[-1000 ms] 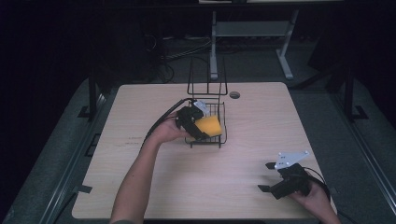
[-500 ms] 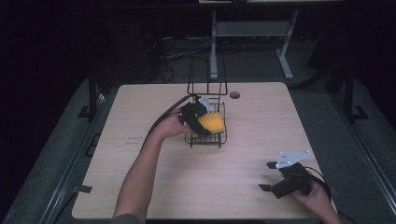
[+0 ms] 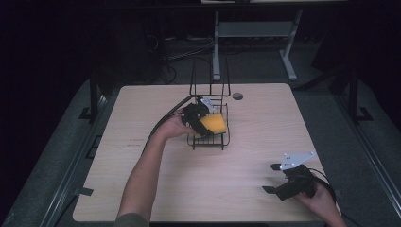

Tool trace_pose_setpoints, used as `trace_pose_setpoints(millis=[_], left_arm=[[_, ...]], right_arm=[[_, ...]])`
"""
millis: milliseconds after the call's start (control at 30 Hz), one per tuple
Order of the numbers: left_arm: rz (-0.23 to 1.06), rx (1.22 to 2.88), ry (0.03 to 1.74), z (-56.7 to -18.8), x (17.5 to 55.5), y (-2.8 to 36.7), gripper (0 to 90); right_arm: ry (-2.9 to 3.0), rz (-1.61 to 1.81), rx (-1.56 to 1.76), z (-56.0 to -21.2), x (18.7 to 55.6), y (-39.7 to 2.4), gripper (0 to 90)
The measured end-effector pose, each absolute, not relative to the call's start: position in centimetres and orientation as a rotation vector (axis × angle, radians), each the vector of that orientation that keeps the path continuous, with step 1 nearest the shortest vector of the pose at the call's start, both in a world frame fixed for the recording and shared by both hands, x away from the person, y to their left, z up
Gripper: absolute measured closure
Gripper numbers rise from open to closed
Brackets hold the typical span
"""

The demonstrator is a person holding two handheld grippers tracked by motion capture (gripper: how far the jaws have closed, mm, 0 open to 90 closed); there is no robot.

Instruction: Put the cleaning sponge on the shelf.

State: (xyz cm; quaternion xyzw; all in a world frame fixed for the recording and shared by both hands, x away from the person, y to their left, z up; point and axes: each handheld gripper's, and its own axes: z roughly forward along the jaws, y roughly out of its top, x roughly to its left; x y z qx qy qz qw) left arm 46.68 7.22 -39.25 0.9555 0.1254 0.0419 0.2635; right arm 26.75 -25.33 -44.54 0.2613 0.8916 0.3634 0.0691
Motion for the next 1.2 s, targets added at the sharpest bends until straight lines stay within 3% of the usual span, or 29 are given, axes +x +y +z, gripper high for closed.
trace_pose_setpoints(millis=[1200], left_arm=[[0.107, 2.600, 0.336, -40.1, 47.1, 7.0, 16.3]], right_arm=[[2.684, 1.083, 0.789, -44.4, 26.6, -25.3, 13.6]])
